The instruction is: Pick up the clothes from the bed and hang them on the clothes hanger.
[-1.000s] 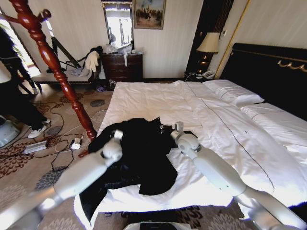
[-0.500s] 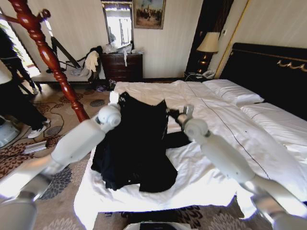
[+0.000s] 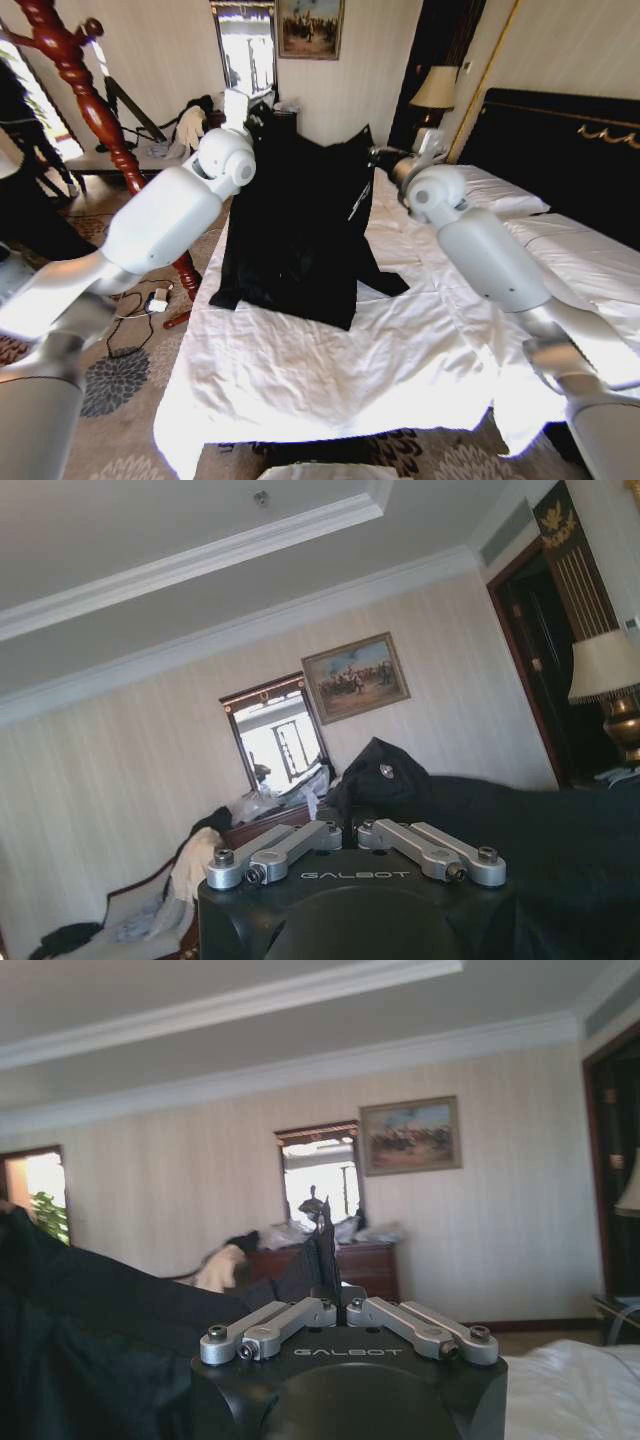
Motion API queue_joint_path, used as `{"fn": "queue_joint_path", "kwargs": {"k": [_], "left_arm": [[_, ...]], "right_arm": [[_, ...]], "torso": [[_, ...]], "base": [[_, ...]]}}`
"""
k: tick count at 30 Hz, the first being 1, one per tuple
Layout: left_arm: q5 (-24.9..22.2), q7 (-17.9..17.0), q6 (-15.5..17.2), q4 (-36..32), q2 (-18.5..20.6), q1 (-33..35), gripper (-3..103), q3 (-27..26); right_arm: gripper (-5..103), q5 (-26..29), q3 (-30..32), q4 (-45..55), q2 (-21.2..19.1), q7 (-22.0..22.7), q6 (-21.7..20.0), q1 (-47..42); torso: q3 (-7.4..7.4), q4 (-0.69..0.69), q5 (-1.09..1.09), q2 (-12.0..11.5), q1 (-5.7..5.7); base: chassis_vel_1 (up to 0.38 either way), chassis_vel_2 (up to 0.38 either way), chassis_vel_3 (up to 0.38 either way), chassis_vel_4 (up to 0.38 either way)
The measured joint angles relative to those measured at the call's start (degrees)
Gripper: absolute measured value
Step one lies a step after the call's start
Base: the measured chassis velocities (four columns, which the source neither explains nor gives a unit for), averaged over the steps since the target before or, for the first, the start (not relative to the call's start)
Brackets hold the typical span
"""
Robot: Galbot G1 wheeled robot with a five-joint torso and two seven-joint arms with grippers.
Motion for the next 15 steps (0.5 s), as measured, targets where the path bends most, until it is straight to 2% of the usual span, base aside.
{"fn": "queue_joint_path", "kwargs": {"k": [1,4,5,8,9,10,12,15], "left_arm": [[0.00,0.00,0.00,0.00,0.00,0.00,2,0.00],[-1.28,-2.55,2.58,-13.96,10.64,3.46,2,-2.16],[-1.28,-2.55,2.58,-13.96,10.64,3.46,2,-2.16],[-4.69,-2.91,3.89,-23.37,18.57,5.17,2,-5.80],[-6.81,-2.98,4.25,-26.89,21.42,5.28,2,-7.62],[-6.81,-2.98,4.25,-26.89,21.42,5.28,2,-7.62],[-10.31,-3.15,4.86,-32.17,25.64,5.23,2,-11.60],[-19.12,-3.16,6.23,-39.46,33.46,5.31,2,-21.09]], "right_arm": [[0,0.00,0.00,0.00,0.00,0.00,0.00,0.00],[0,5.56,5.46,12.06,-6.11,3.48,-1.27,-5.20],[0,5.56,5.46,12.06,-6.11,3.48,-1.27,-5.20],[0,12.24,12.95,24.35,-13.14,7.36,-2.04,-10.55],[0,14.68,16.71,27.97,-16.27,7.84,-2.07,-13.20],[0,14.68,16.71,27.97,-16.27,7.84,-2.07,-13.20],[0,18.92,25.03,33.24,-22.49,7.82,-1.98,-19.10],[0,26.59,35.66,39.85,-31.48,7.78,-0.95,-24.74]], "torso": [[0.00,0.00,0.00,0.00,0.00],[-0.01,0.02,0.01,0.00,-0.02],[-0.01,0.02,0.01,0.00,-0.02],[-0.02,-0.03,0.00,0.01,-0.03],[-0.02,0.00,0.01,0.01,-0.03],[-0.02,0.00,0.01,0.01,-0.03],[-0.02,-0.04,0.05,0.01,-0.04],[-0.03,-0.08,0.06,0.02,-0.05]], "base": [[0.000,0.000,0.000,0.000],[0.000,0.000,0.000,0.000],[0.000,0.000,0.000,0.000],[0.000,0.000,0.000,0.000],[0.000,0.000,0.000,0.000],[0.000,0.000,0.000,0.000],[0.000,0.000,0.000,0.000],[0.000,0.000,0.000,0.000]]}}
